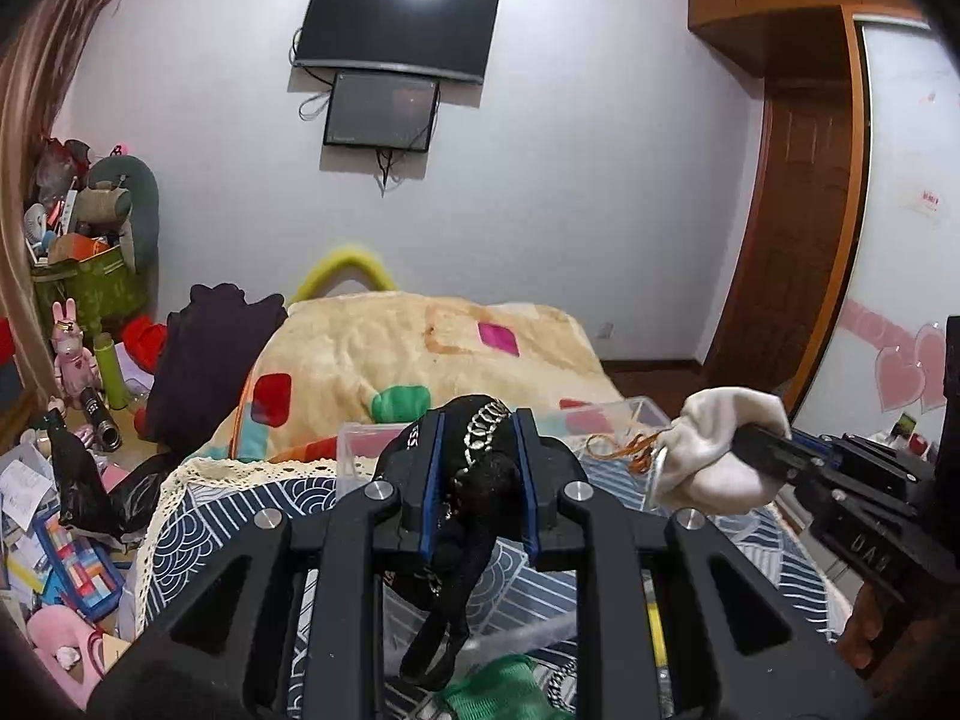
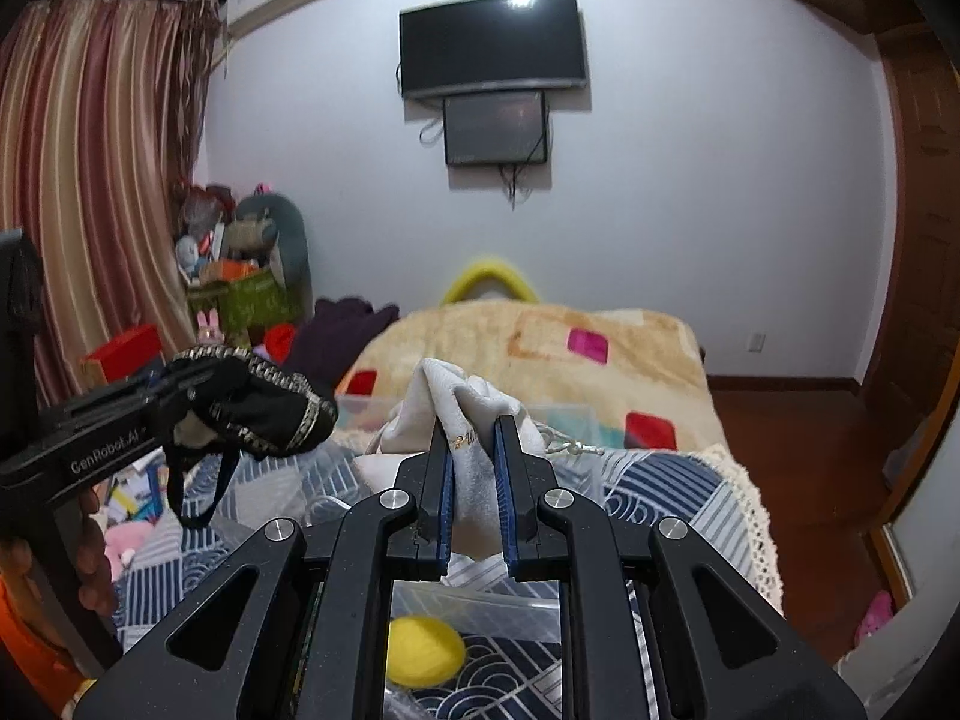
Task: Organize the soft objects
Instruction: 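Lower the black bag and white pouch into the clear box and release both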
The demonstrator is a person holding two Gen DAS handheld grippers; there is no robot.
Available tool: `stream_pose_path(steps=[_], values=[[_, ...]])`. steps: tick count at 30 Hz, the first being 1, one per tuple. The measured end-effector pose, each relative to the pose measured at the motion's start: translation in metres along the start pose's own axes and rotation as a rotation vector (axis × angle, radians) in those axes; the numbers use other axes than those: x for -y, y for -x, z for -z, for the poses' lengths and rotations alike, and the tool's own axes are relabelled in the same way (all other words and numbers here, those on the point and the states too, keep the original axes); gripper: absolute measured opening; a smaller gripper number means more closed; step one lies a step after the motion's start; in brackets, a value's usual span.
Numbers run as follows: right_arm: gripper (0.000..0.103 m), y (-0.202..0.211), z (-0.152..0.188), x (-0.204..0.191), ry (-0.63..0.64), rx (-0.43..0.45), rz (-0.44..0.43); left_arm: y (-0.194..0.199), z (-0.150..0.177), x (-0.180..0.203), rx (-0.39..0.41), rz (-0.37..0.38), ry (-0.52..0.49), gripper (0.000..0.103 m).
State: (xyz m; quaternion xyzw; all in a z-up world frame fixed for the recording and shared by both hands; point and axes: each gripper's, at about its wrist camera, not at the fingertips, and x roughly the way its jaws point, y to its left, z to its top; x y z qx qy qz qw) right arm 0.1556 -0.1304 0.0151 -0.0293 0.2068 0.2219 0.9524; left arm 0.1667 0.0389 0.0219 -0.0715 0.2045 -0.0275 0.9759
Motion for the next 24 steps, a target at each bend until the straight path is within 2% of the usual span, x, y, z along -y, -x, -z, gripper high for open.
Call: stream_pose_path(steps=[12, 16, 20, 24], values=[[0.011, -0.039, 0.018, 0.002, 0.049, -0.191, 0.005, -0.054, 0.031, 0.004, -0.217, -0.026, -0.054, 0.021], [0.011, -0.047, 0.022, 0.001, 0.074, -0.244, 0.008, -0.054, 0.034, 0.007, -0.236, -0.032, -0.066, 0.023], [0.012, -0.048, 0.022, 0.002, 0.08, -0.269, 0.004, -0.046, 0.035, 0.009, -0.24, -0.035, -0.061, 0.04], [0.017, -0.042, 0.02, 0.002, 0.065, -0.271, -0.004, -0.033, 0.035, 0.013, -0.22, -0.025, -0.07, 0.048]])
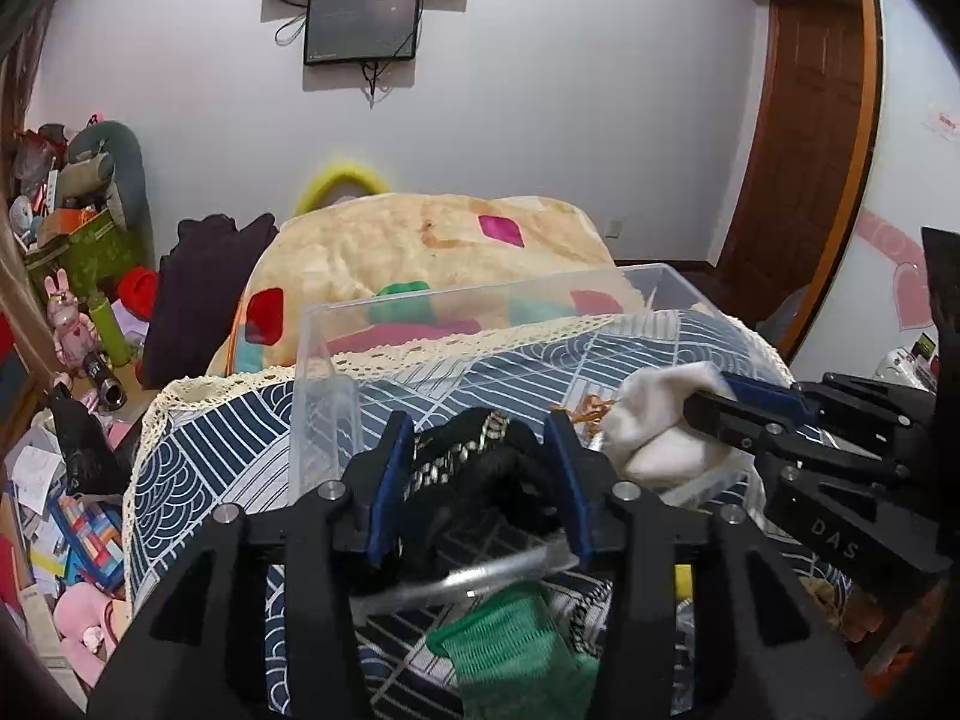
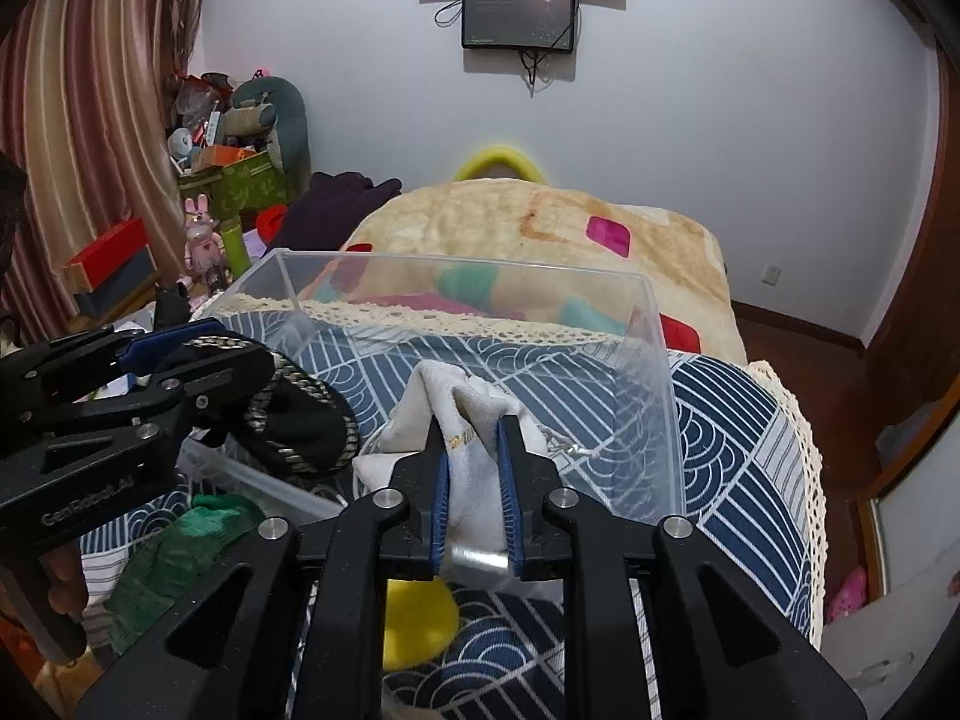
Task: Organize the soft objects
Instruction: 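Lower the black bag and white pouch into the clear box and release both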
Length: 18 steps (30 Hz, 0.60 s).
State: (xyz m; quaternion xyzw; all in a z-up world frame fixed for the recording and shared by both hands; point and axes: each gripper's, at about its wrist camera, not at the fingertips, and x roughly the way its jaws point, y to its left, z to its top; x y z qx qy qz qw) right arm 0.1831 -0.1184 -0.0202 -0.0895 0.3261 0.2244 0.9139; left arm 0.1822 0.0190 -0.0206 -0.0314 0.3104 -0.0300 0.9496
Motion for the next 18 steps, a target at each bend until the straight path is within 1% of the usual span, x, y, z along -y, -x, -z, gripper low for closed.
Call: stream_pose_path(steps=[1, 3, 5, 7, 10, 12, 14, 16, 18], values=[[0.02, 0.003, 0.0, 0.0, -0.005, 0.004, -0.003, 0.005, 0.0, 0.001, 0.007, -0.002, -0.007, 0.049], [0.025, 0.01, 0.0, 0.001, -0.01, 0.018, -0.008, 0.013, 0.0, 0.003, 0.021, -0.004, -0.021, 0.056], [0.031, 0.019, 0.0, 0.001, -0.01, 0.039, -0.002, 0.025, 0.001, 0.005, 0.044, -0.004, -0.025, 0.06], [0.034, 0.03, -0.001, 0.001, -0.01, 0.068, 0.002, 0.035, 0.001, 0.005, 0.064, 0.002, -0.021, 0.063], [0.037, 0.043, -0.001, 0.0, -0.009, 0.102, 0.001, 0.052, 0.002, 0.004, 0.096, 0.003, -0.018, 0.069], [0.039, 0.053, 0.0, -0.002, -0.004, 0.128, 0.0, 0.063, 0.004, 0.004, 0.121, -0.01, -0.021, 0.076], [0.045, 0.061, 0.0, -0.004, 0.003, 0.15, 0.001, 0.075, 0.008, 0.004, 0.149, -0.018, -0.025, 0.081], [0.047, 0.07, 0.003, -0.006, 0.008, 0.175, 0.002, 0.084, 0.011, 0.004, 0.168, -0.019, -0.027, 0.085], [0.047, 0.074, 0.005, -0.007, 0.006, 0.189, -0.005, 0.09, 0.016, 0.004, 0.182, -0.019, -0.025, 0.091]])
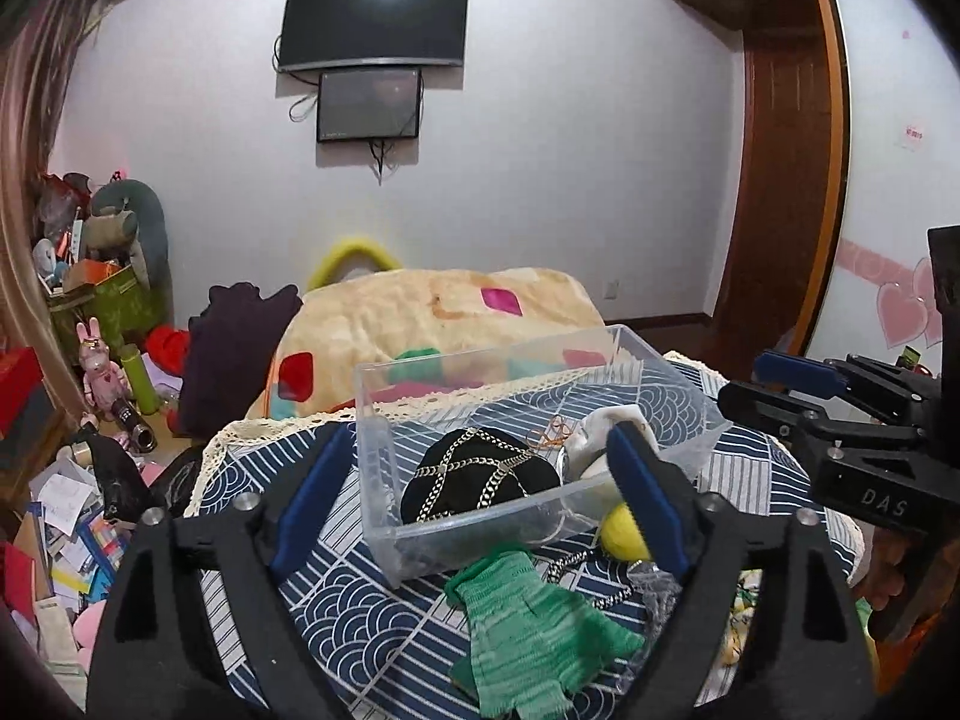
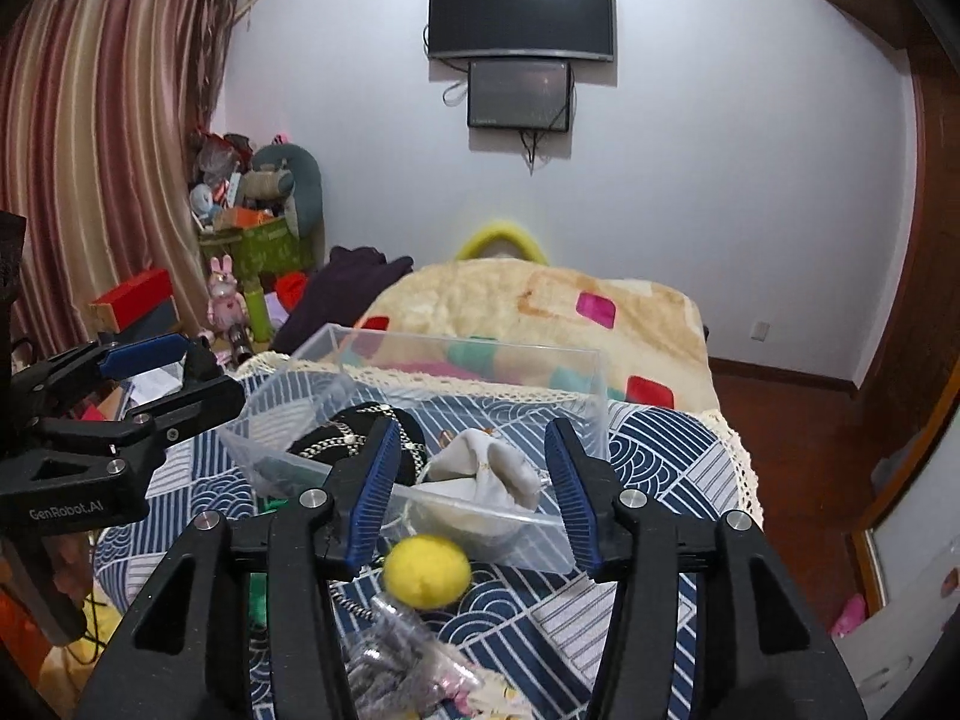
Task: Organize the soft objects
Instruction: 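Lower the black bag and white pouch into the clear box and release both, then grasp the green glove with the left gripper while the right grasps the yellow ball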
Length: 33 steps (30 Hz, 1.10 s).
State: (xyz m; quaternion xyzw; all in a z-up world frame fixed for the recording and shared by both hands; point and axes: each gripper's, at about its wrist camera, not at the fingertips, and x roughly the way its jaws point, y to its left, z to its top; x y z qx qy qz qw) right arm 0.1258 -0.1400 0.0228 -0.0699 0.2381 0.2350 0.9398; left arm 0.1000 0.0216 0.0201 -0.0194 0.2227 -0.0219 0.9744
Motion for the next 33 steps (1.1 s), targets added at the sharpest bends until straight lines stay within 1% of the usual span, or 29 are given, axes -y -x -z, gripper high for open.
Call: stream_pose_path(steps=[4, 8, 12, 16, 19, 23, 26, 29, 30, 33], values=[[0.048, 0.004, 0.008, -0.002, -0.013, 0.007, -0.012, 0.007, 0.013, -0.001, 0.004, -0.005, 0.011, 0.096], [0.05, 0.003, 0.022, -0.002, -0.025, -0.003, -0.003, 0.001, 0.029, -0.001, -0.031, 0.001, 0.026, 0.096], [0.05, -0.006, 0.036, -0.002, -0.045, -0.036, -0.008, -0.01, 0.047, 0.002, -0.083, 0.013, 0.036, 0.096], [0.05, -0.018, 0.048, -0.003, -0.062, -0.077, -0.02, -0.024, 0.061, 0.005, -0.129, 0.046, 0.048, 0.096], [0.05, -0.028, 0.056, -0.003, -0.065, -0.105, -0.025, -0.031, 0.07, 0.01, -0.148, 0.065, 0.052, 0.096], [0.05, -0.038, 0.063, -0.006, -0.07, -0.133, -0.038, -0.041, 0.081, 0.011, -0.165, 0.073, 0.062, 0.095], [0.05, -0.045, 0.064, -0.007, -0.071, -0.153, -0.047, -0.045, 0.087, 0.005, -0.177, 0.097, 0.099, 0.087], [0.05, -0.053, 0.068, -0.01, -0.072, -0.173, -0.055, -0.047, 0.09, -0.001, -0.188, 0.135, 0.143, 0.082], [0.05, -0.054, 0.069, -0.011, -0.07, -0.177, -0.054, -0.047, 0.091, -0.002, -0.187, 0.144, 0.155, 0.078], [0.05, -0.06, 0.071, -0.014, -0.063, -0.194, -0.05, -0.046, 0.092, -0.003, -0.184, 0.162, 0.161, 0.069]])
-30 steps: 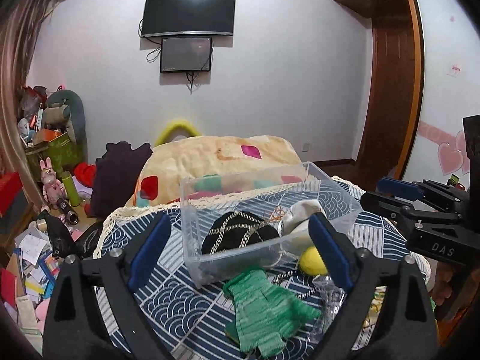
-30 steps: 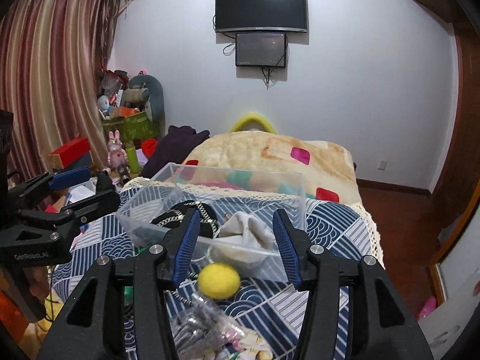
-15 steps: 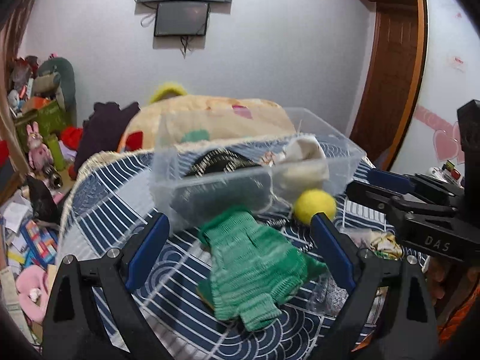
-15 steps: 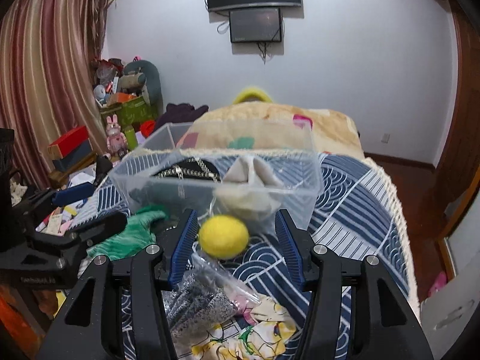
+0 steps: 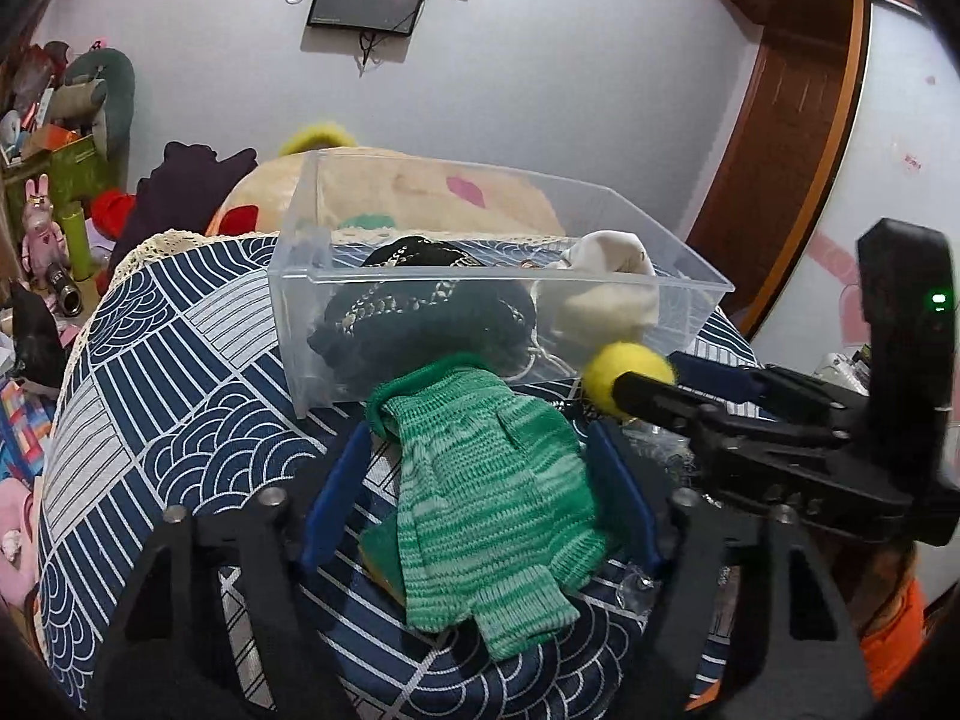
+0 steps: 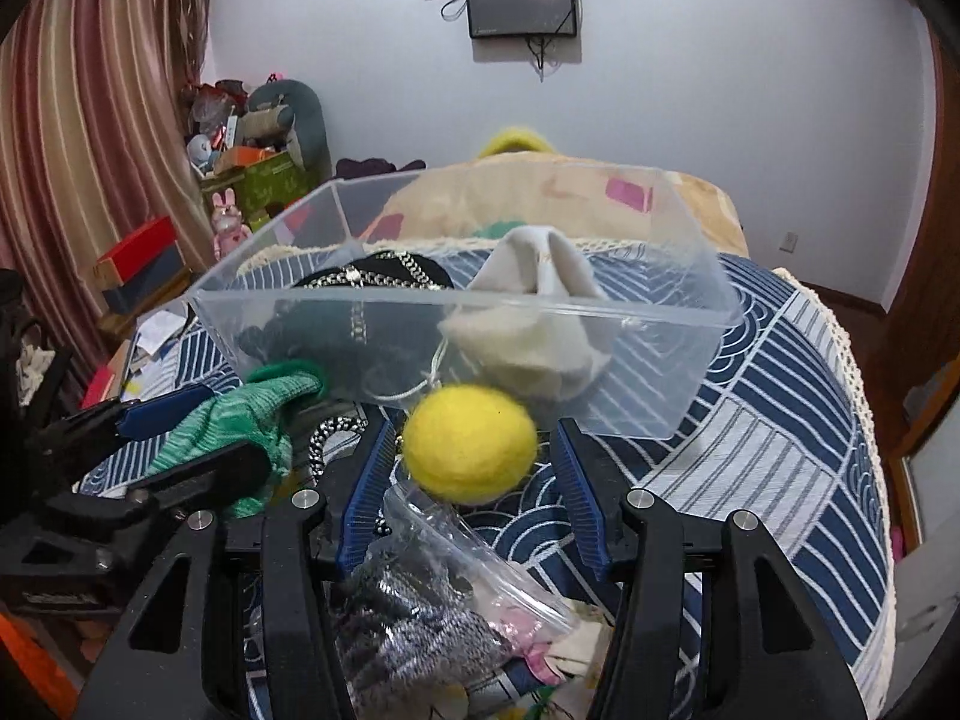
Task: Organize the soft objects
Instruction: 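Grasp the green glove with the left gripper while the right grasps the yellow ball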
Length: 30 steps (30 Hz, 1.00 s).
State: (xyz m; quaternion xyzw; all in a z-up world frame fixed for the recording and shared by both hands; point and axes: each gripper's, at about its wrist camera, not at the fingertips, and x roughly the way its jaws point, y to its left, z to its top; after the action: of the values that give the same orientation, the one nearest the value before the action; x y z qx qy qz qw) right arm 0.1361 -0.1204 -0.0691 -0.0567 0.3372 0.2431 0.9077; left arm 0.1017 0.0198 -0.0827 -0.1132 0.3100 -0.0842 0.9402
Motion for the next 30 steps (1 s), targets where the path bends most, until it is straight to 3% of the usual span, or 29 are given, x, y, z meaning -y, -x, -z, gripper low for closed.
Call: stream_pose_path(steps=[4, 7, 12, 30], values=[[0.05, -0.008, 0.001, -0.001, -0.006, -0.021, -0.002, 0.0, 0.001, 0.006, -0.008, 0.018, -0.028, 0.055], [0.044, -0.008, 0.003, -0.003, 0.002, -0.025, 0.006, 0.001, 0.001, 0.008, -0.008, 0.011, -0.041, 0.045], [0.042, 0.002, 0.003, -0.002, 0.02, 0.002, 0.014, 0.01, -0.003, 0.008, 0.006, -0.004, -0.036, 0.034], [0.042, 0.074, -0.014, 0.006, 0.009, 0.196, 0.031, 0.074, -0.038, 0.004, 0.198, -0.024, -0.012, 0.033]])
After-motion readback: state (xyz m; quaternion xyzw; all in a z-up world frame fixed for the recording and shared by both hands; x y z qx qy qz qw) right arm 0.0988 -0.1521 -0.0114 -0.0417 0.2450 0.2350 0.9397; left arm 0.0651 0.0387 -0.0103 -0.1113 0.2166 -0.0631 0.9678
